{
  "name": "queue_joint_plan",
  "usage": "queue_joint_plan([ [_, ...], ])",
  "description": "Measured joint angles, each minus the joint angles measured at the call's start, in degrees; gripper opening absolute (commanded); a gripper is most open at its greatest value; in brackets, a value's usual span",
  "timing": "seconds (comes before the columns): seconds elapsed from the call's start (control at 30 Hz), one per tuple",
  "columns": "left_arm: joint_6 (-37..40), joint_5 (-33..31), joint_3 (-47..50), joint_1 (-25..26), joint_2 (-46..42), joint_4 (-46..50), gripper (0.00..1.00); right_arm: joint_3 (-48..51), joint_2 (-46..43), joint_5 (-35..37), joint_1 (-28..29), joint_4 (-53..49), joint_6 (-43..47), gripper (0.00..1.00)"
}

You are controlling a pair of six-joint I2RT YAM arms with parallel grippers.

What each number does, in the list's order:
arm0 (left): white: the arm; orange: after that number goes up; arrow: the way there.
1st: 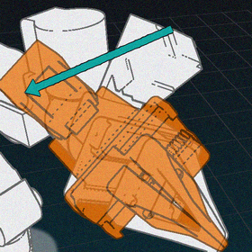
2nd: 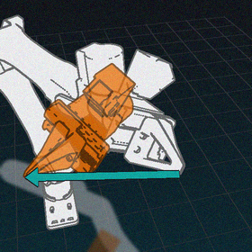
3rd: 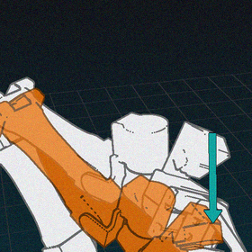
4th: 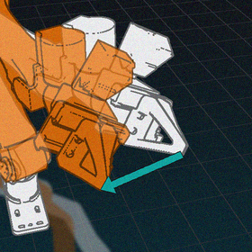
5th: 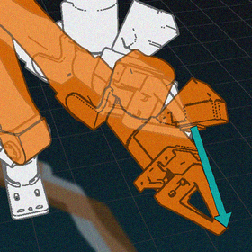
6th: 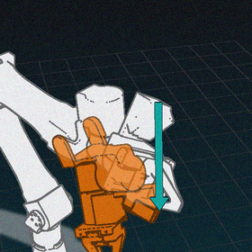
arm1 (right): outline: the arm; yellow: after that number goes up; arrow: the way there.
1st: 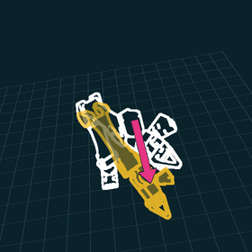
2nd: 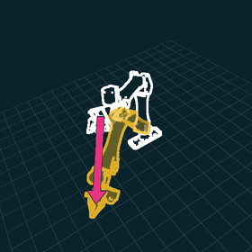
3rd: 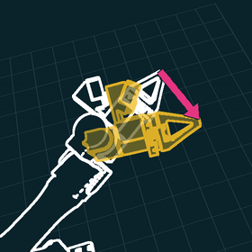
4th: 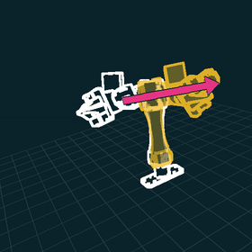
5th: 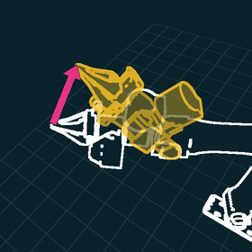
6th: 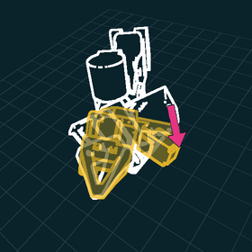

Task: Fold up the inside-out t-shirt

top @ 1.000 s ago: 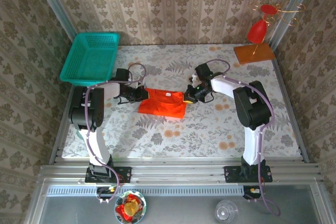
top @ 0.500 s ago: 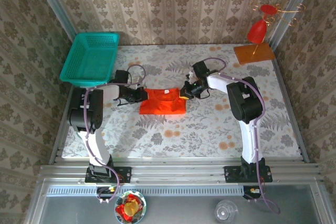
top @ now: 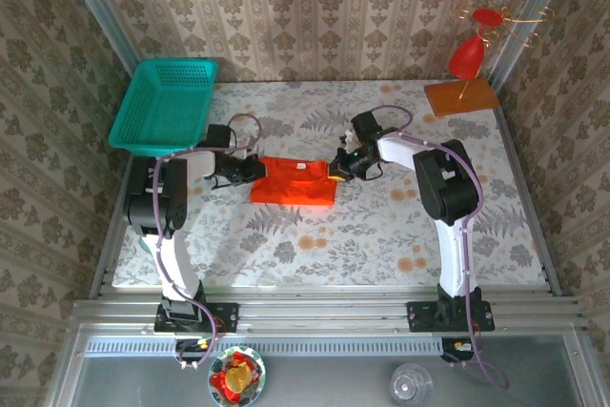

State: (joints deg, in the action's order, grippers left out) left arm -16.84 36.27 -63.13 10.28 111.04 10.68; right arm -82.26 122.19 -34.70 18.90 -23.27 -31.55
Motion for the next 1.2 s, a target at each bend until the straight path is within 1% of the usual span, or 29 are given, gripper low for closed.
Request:
queue_joint_plan([
  [0.07, 0.00, -0.07, 0.00, 0.02, 0.00, 0.02, 0.00, 1.55, -1.55, 1.51, -0.22, -0.26, -0.04, 0.00],
  [0.2, -0.02, -0.04, 0.00, 0.04, 0.00, 0.02, 0.00, 1.64, -1.90, 2.10, -1.44, -0.17, -0.22, 0.01],
  [0.3, -0.02, -0.04, 0.00, 0.17, 0.02, 0.02, 0.00, 0.57, -0.61, 1.81, -1.88, -0.46, -0.15, 0.12],
  [0.33, -0.02, -0.02, 0.00, 0.17, 0.02, 0.02, 0.01, 0.11, -0.04, 1.68, -1.88, -0.66, -0.09, 0.17],
  [0.4, -0.02, -0.02, 0.00, 0.17, 0.02, 0.02, 0.06, -0.13, 0.35, 1.51, -1.90, -0.81, 0.09, 0.25],
  [0.5, -0.13, -0.09, 0.00, 0.17, -0.02, 0.00, 0.20, -0.11, -0.13, 1.70, -1.92, -1.11, 0.42, 0.32],
  [0.63, -0.70, -1.88, 0.11, 0.15, -1.84, 1.33, 0.33, 1.92, -4.39, 5.64, -2.16, -3.65, 1.29, 0.33],
  [0.77, -0.92, -4.83, 0.13, -0.48, -6.21, 4.28, 0.37, 3.65, -12.28, 8.39, -2.12, -7.06, 1.55, 0.34],
  [0.87, -0.90, -6.14, 0.09, -1.03, -10.56, 6.10, 0.39, 3.67, -16.98, 9.09, -1.11, -8.35, 1.55, 0.33],
  [0.93, -0.90, -6.56, 0.02, -1.14, -12.98, 7.39, 0.39, 3.54, -18.47, 8.94, 0.48, -8.90, 1.46, 0.31],
  [0.97, -0.90, -6.58, 0.00, -1.18, -14.01, 7.85, 0.37, 3.48, -18.60, 8.61, 1.33, -8.94, 1.29, 0.28],
  [1.07, -0.72, -6.23, 0.04, -0.76, -16.65, 9.33, 0.25, 3.45, -17.84, 5.79, 4.90, -8.70, 0.11, 0.20],
  [1.13, -0.66, -5.49, 0.15, 0.55, -17.84, 9.99, 0.18, 3.13, -16.44, 3.48, 6.99, -8.33, -0.92, 0.15],
  [1.2, -0.74, -4.24, 0.61, 2.71, -18.16, 9.94, 0.11, 2.23, -14.23, 1.20, 8.83, -7.15, -1.90, 0.13],
])
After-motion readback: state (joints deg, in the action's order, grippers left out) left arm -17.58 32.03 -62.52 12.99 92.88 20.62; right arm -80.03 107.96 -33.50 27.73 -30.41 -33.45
